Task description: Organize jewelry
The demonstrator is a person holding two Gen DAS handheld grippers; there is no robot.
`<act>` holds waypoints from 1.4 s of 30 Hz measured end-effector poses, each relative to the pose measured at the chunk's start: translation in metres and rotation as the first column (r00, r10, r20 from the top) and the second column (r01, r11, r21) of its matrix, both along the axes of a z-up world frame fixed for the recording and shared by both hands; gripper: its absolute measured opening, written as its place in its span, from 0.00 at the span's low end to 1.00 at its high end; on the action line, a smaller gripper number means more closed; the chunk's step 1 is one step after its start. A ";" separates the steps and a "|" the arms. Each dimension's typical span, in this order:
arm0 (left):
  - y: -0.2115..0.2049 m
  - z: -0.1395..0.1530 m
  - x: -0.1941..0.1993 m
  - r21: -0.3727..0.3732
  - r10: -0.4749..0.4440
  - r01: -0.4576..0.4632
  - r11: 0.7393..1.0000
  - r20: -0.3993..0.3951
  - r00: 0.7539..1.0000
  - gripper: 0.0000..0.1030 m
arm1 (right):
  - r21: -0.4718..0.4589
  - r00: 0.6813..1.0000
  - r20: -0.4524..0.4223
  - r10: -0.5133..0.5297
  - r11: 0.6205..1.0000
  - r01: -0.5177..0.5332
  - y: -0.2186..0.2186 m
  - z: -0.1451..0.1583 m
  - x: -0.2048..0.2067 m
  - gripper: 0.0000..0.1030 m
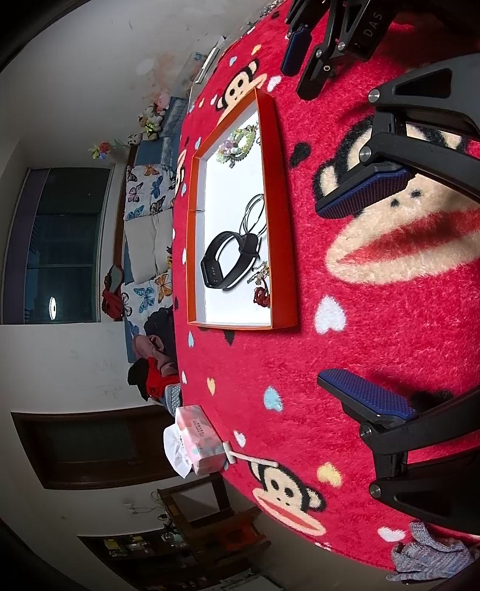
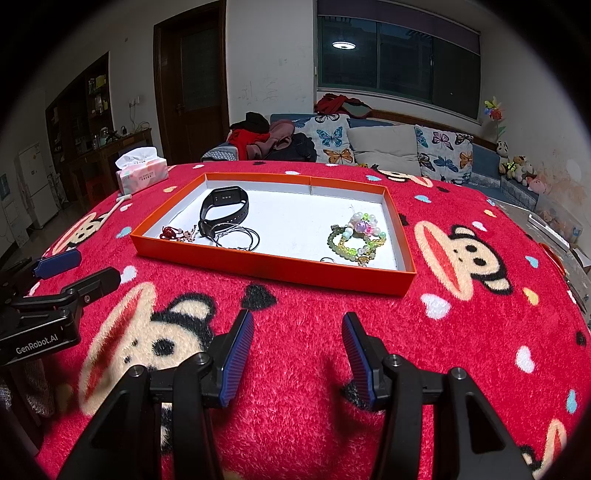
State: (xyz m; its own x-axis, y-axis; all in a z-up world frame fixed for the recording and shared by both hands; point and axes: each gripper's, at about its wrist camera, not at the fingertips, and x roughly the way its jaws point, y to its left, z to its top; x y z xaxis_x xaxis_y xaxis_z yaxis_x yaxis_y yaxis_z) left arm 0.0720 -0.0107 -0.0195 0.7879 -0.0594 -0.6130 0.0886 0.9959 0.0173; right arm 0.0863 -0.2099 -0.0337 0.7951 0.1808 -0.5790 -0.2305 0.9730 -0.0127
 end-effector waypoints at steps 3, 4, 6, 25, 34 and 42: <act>0.000 0.000 0.000 0.000 -0.001 0.001 1.000 0.000 1.000 0.87 | 0.000 1.000 0.000 0.000 1.000 0.000 0.000 0.000 0.000 0.53; 0.000 0.000 0.000 0.001 0.000 0.000 1.000 -0.001 1.000 0.87 | 0.000 1.000 -0.001 0.000 1.000 0.000 0.000 0.000 0.000 0.53; 0.000 0.000 0.000 0.001 -0.001 0.001 1.000 -0.001 1.000 0.87 | 0.000 1.000 0.000 0.000 1.000 0.000 0.000 0.000 0.000 0.53; -0.001 -0.002 0.000 0.011 0.001 -0.001 1.000 -0.006 1.000 0.87 | 0.000 1.000 0.000 0.000 1.000 0.000 0.000 0.000 0.000 0.53; 0.000 -0.001 0.001 0.012 -0.004 0.004 1.000 -0.007 1.000 0.87 | 0.001 1.000 0.000 -0.001 1.000 0.001 0.000 0.000 0.000 0.53; -0.003 -0.001 0.001 0.011 -0.012 0.012 1.000 -0.006 1.000 0.87 | 0.001 1.000 0.000 -0.001 1.000 0.001 0.000 0.000 0.000 0.53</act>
State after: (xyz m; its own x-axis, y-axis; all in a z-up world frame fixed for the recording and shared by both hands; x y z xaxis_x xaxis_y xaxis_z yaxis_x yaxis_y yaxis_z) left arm 0.0726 -0.0134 -0.0207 0.7836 -0.0618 -0.6182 0.1006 0.9945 0.0281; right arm 0.0861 -0.2101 -0.0335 0.7951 0.1807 -0.5789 -0.2300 0.9731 -0.0122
